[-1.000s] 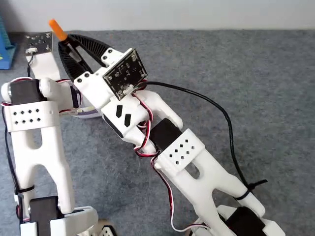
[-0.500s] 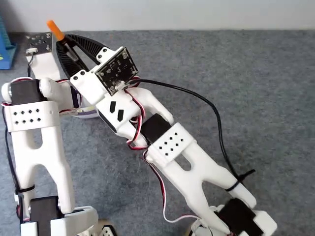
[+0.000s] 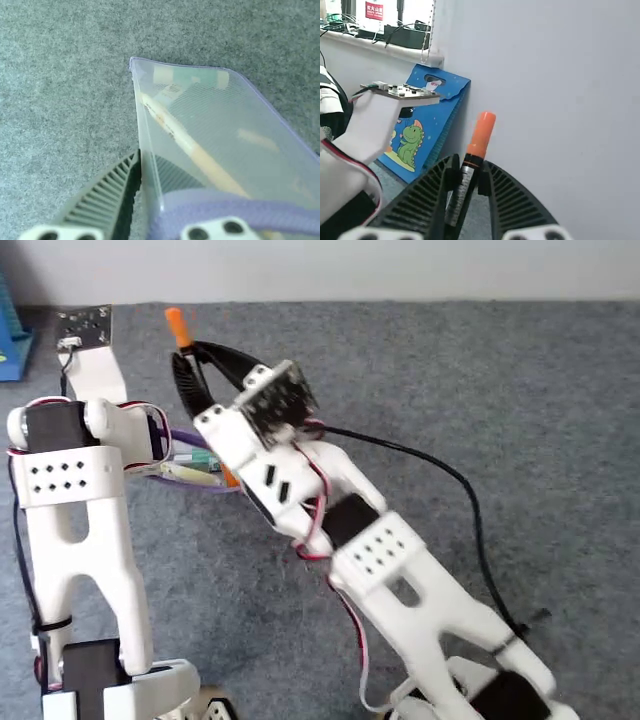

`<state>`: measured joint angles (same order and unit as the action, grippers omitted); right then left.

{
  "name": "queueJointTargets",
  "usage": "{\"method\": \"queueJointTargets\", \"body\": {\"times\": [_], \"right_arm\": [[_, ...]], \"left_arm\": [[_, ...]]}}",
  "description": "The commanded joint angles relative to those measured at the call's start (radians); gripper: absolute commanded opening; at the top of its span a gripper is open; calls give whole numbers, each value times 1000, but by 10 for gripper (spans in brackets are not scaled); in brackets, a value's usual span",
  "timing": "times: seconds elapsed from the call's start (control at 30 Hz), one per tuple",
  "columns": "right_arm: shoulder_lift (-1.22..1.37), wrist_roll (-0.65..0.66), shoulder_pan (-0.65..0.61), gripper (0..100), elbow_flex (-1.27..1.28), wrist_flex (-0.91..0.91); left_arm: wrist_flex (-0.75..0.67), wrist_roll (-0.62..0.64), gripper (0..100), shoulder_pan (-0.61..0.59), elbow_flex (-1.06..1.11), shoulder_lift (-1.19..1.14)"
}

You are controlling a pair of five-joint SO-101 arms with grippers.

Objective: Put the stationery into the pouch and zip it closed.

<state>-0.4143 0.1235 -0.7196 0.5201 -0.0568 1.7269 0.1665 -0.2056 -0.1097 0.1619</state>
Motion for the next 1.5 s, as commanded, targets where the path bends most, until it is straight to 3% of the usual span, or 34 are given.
{"method": "queueJointTargets", "body": {"times": [0.0, 0.67, 1.2, 1.4, 1.47], "right_arm": [[-147, 6, 22, 8, 55, 28], [-552, 11, 18, 8, 54, 568], [-251, 38, -97, 15, 52, 584], [-219, -2, -99, 254, -91, 693], [-216, -43, -93, 270, -180, 789]], "left_arm": [[26, 9, 11, -3, -2, -3], [26, 9, 11, -6, -2, 3], [26, 9, 11, -5, -2, 3], [26, 9, 11, -5, -2, 3], [26, 9, 11, -3, -2, 3]]}}
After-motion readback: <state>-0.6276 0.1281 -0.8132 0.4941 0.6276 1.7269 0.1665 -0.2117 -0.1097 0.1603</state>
